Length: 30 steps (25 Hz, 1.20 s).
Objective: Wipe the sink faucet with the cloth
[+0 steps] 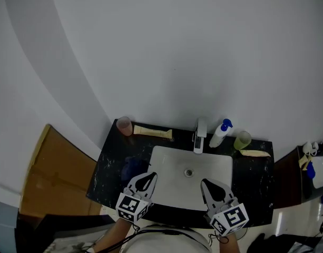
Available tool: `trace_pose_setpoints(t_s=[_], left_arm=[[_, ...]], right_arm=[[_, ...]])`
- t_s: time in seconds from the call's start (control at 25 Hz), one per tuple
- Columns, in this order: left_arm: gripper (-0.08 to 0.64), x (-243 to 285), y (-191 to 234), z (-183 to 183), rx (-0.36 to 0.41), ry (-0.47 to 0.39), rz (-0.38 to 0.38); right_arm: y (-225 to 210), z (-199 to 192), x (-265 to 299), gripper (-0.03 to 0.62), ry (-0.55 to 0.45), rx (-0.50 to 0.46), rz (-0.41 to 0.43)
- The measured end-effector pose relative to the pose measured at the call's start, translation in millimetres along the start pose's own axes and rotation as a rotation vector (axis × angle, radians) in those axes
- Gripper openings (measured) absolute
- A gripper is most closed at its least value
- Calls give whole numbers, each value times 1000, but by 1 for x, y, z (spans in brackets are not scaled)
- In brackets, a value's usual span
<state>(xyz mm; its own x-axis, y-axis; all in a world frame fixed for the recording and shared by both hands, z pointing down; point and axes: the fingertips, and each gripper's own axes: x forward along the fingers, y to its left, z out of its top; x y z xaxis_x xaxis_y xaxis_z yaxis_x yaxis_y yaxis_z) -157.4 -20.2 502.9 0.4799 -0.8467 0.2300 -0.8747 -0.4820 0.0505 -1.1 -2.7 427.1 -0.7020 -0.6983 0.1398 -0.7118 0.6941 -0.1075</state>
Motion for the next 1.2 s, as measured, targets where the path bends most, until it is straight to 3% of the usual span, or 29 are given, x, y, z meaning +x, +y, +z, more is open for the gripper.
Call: trace_pose_setpoints(t_s=[0.2,0.32,0.52,0.6,0.76,0.8,0.84,0.88,0.96,1.08,1.2], left_arm=[[0,-5,23,-27,0,78,112],[9,-13,53,-49,-3,143,221],[292,-22,105,-92,24,294,357],[341,-18,123,-99,45,337,393],[339,-8,143,-127,26,449,445],[326,-5,146,-135,13,468,441],[222,-2,147,-139,1,477,431],[168,1,146,-140,-10,478,418],[137,9,137,-129,-22,458,369],[130,39,110,-79,-20,344,251],[130,83,68,1,55,173,76]], right_arm=[[-6,-1,6,6,10,0,40],[-9,-10,11,6,34,10,65],[-8,-22,24,6,77,12,106],[-6,-20,32,6,78,4,120],[-11,-15,31,6,73,-6,108],[-14,-15,28,6,72,-5,96],[-18,-15,25,6,71,-3,80],[-23,-16,20,6,70,-1,63],[-32,-18,11,6,67,6,25],[-48,-21,-3,6,65,20,-37],[-60,-20,-17,6,54,29,-92]])
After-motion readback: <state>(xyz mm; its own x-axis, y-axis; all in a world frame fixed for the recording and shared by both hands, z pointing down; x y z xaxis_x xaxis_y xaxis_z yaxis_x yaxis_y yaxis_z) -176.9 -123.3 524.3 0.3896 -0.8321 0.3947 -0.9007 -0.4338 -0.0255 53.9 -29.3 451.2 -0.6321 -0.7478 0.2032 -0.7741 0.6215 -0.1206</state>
